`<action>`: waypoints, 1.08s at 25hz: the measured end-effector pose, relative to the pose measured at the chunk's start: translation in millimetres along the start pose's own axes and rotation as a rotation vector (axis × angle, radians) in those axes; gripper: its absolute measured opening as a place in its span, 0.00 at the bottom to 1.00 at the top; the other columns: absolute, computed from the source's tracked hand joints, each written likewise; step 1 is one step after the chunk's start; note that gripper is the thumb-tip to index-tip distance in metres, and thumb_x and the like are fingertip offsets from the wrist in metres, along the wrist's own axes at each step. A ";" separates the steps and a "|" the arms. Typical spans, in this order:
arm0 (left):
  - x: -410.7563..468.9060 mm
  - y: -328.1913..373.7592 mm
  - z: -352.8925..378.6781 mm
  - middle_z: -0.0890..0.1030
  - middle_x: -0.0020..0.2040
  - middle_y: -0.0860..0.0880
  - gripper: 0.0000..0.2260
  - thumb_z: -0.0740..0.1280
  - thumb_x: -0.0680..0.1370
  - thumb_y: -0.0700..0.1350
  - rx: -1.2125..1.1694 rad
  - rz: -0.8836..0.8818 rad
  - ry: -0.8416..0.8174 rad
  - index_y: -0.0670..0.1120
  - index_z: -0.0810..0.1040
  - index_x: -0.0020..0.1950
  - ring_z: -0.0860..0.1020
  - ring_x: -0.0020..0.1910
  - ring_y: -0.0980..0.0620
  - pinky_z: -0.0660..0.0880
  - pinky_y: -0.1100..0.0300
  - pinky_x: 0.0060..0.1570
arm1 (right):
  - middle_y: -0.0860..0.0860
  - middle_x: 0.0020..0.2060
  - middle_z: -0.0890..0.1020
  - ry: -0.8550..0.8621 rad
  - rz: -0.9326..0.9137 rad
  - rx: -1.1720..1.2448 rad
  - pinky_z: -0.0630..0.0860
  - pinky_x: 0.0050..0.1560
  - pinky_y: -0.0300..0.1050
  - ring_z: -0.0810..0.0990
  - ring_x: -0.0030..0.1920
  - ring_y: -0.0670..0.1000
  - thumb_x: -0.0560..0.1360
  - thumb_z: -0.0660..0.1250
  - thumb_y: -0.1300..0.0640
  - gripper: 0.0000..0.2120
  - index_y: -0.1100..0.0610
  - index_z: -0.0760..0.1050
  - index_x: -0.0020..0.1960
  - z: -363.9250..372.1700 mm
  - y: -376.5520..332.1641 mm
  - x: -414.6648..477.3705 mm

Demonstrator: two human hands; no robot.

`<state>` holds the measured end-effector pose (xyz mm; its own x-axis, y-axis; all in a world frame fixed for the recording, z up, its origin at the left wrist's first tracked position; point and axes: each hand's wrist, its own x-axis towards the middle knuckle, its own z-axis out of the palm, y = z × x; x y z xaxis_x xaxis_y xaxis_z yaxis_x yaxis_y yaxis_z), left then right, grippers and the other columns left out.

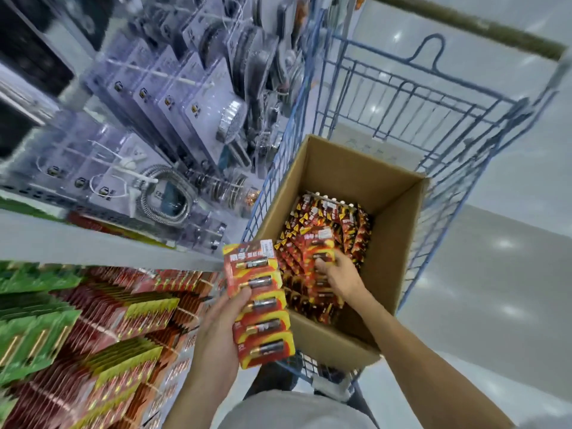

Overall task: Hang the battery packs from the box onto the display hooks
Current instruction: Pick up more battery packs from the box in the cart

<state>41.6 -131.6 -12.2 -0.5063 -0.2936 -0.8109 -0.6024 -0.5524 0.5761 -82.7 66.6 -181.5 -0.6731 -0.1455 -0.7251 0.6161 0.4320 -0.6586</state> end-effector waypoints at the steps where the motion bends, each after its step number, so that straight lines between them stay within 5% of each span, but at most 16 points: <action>1: -3.0 3.5 0.1 0.87 0.55 0.40 0.15 0.70 0.78 0.49 0.015 0.030 -0.038 0.49 0.83 0.64 0.86 0.51 0.37 0.83 0.43 0.51 | 0.51 0.57 0.85 0.030 -0.024 0.125 0.78 0.65 0.60 0.84 0.57 0.55 0.81 0.69 0.47 0.15 0.51 0.74 0.65 -13.3 -11.9 -23.5; 8: -45.1 13.7 11.6 0.87 0.56 0.42 0.14 0.68 0.81 0.49 -0.023 0.198 -0.214 0.48 0.82 0.65 0.87 0.52 0.40 0.85 0.48 0.44 | 0.56 0.58 0.86 -0.007 -0.225 0.495 0.81 0.60 0.60 0.86 0.57 0.60 0.82 0.66 0.49 0.17 0.55 0.75 0.68 -73.7 -70.4 -192.1; 12: -87.8 -6.5 6.8 0.87 0.57 0.40 0.16 0.67 0.80 0.51 -0.073 0.285 -0.222 0.46 0.81 0.66 0.86 0.53 0.39 0.84 0.45 0.49 | 0.59 0.60 0.85 -0.056 -0.334 0.534 0.81 0.58 0.58 0.85 0.58 0.62 0.82 0.66 0.50 0.17 0.56 0.77 0.68 -78.9 -65.2 -244.7; 20: -201.6 -80.2 -58.9 0.87 0.55 0.41 0.13 0.61 0.85 0.49 -0.362 0.459 -0.057 0.47 0.80 0.65 0.87 0.49 0.41 0.85 0.48 0.42 | 0.60 0.56 0.86 -0.302 -0.382 0.475 0.85 0.48 0.54 0.86 0.53 0.62 0.81 0.66 0.51 0.14 0.55 0.79 0.64 -39.9 -55.9 -319.4; 27: -297.3 -130.0 -175.8 0.86 0.57 0.38 0.17 0.63 0.82 0.52 -0.572 0.672 0.254 0.44 0.80 0.66 0.86 0.50 0.38 0.83 0.47 0.43 | 0.63 0.59 0.84 -0.717 -0.409 0.275 0.79 0.57 0.62 0.84 0.54 0.64 0.78 0.69 0.51 0.19 0.55 0.77 0.67 87.1 -67.7 -388.5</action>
<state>378.9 -109.7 135.9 -0.4476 -0.8181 -0.3611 0.2010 -0.4855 0.8508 172.7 16.3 127.2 -0.5001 -0.8078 -0.3119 0.5212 0.0068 -0.8534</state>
